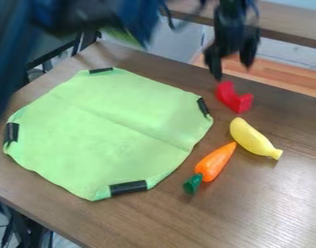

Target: Remove the red object from the top right of the cloth and put it on the table

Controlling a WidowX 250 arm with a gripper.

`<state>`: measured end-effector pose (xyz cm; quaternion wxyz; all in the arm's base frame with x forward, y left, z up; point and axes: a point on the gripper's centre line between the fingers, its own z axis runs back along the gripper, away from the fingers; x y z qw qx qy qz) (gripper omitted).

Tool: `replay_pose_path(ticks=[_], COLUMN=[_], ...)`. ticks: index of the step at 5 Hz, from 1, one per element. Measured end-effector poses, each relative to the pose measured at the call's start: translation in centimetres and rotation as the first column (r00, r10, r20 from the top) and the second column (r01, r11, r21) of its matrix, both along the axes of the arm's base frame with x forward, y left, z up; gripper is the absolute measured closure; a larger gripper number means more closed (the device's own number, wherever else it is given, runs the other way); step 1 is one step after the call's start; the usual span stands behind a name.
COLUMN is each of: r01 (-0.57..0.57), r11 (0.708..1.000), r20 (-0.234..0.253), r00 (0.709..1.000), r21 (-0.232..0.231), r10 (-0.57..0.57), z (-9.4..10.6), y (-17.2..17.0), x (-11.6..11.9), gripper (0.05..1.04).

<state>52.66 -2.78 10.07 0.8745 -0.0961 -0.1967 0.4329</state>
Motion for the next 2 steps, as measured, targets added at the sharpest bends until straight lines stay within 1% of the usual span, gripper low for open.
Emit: replay_pose_path(ticks=[1,2], r01=[-0.021,0.05], r11=[0.997,0.998], r20=[0.082,-0.052], r00=[0.996,0.997], r21=[-0.071,-0.045], r10=[0.027,-0.053], z=[4.7,6.0], y=[4.1,7.2], x=[-1.8,-4.7], gripper=[0.084,0.084])
